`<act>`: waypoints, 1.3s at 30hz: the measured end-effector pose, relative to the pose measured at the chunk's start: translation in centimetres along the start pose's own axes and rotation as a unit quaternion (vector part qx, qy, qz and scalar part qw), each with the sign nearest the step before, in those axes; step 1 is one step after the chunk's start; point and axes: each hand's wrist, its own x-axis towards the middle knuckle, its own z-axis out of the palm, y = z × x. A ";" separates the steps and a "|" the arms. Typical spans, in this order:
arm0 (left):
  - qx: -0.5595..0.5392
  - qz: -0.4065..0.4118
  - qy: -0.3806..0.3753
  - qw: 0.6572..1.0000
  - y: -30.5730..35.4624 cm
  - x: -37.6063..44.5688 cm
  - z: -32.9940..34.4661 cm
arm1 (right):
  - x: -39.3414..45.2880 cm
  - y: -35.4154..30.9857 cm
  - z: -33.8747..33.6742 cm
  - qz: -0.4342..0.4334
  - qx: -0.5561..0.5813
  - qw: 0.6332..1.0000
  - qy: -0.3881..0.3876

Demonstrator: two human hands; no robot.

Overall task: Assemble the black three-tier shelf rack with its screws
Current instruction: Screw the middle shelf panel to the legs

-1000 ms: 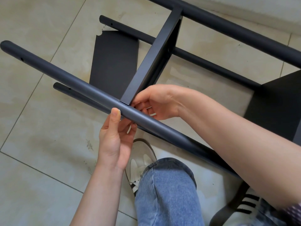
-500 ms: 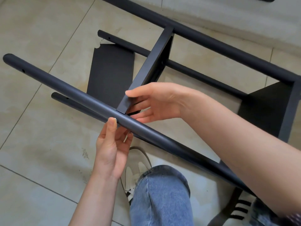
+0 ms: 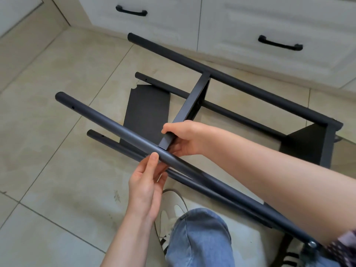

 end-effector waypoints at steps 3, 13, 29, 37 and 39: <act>0.006 0.004 -0.008 1.000 0.8 -0.7 0.2 | -1.1 -0.6 0.3 0.006 -0.007 1.000 0.003; 0.027 0.111 -0.030 0.993 7.7 -3.8 2.8 | -7.7 -5.7 1.7 -0.068 0.039 0.995 -0.054; 0.175 0.310 -0.111 0.928 9.9 -12.6 10.1 | -20.9 -7.3 -3.1 -0.131 0.107 0.985 0.027; 0.267 0.268 -0.188 0.906 5.5 -15.3 12.2 | -24.2 -3.4 -9.2 -0.160 0.120 0.976 0.091; 0.274 0.273 -0.197 0.901 5.1 -15.4 12.7 | -24.2 -3.1 -10.0 -0.168 0.128 0.973 0.095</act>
